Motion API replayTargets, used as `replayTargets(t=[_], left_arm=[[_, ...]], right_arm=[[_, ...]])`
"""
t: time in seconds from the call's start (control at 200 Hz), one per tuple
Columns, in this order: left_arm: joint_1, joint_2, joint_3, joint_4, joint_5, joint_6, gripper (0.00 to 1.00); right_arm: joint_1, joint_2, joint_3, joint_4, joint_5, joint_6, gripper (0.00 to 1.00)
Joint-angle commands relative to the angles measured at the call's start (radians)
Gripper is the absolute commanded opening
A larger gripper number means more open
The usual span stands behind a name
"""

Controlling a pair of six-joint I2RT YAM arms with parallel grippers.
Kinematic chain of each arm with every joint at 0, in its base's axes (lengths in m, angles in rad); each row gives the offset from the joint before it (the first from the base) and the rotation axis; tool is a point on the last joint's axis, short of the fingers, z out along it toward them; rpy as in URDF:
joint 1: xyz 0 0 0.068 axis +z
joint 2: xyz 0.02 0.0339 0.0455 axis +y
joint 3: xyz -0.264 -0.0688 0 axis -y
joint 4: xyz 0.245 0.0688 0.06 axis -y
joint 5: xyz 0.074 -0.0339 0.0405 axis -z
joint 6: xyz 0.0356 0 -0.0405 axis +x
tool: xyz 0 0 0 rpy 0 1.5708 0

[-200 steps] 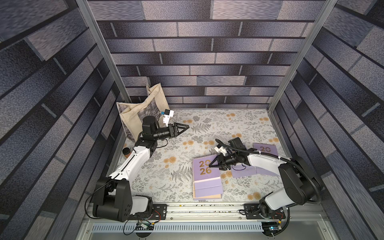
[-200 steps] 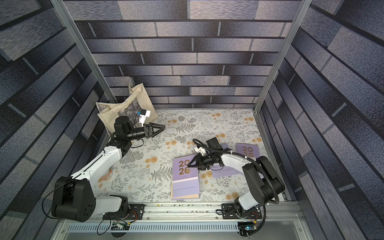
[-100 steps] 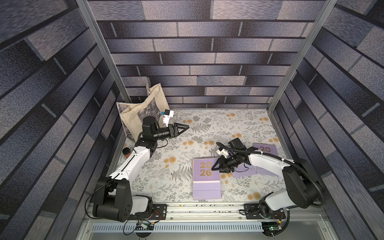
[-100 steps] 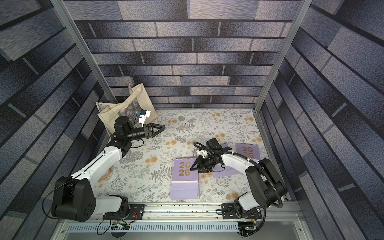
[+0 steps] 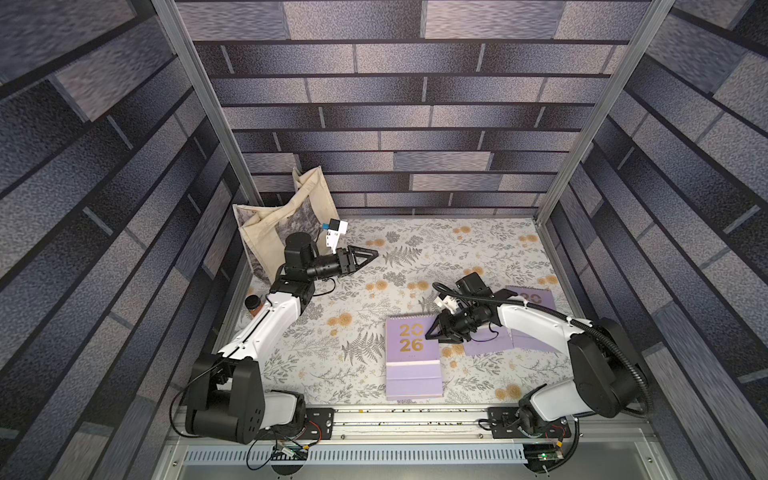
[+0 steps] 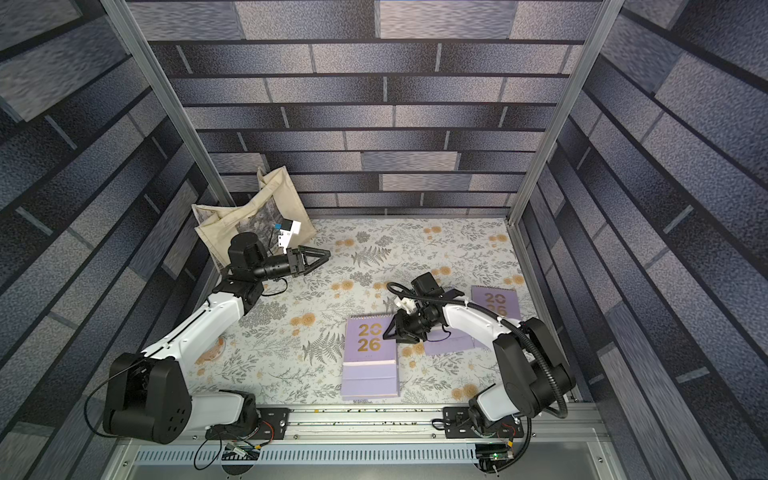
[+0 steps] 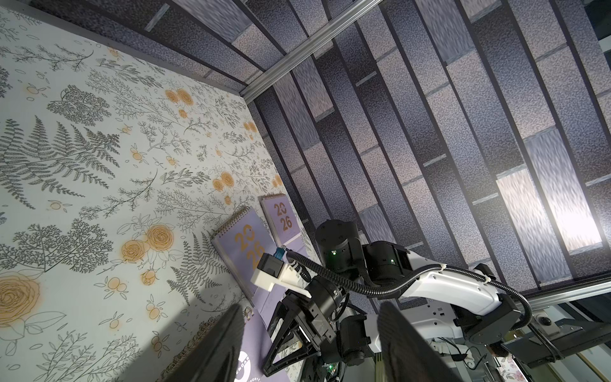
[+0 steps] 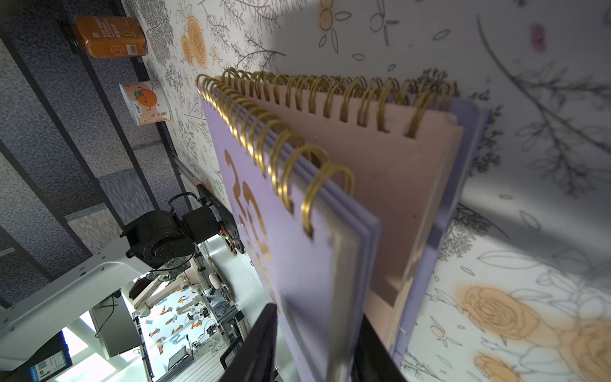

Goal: Stack the calendars
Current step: Place the calendar at the calendar.

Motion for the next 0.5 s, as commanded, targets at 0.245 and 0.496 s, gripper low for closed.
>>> replayTargets(t=[0.245, 0.496], left_arm=[[-0.001, 0.004, -0.01, 0.032, 0.023, -0.01, 0.67], [0.001, 0.0, -0.013, 0.029, 0.023, -0.007, 0.67]], right_arm=[[0.008, 0.011, 0.058, -0.075, 0.05, -0.051, 0.37], [0.008, 0.016, 0.081, -0.13, 0.109, -0.078, 0.41]])
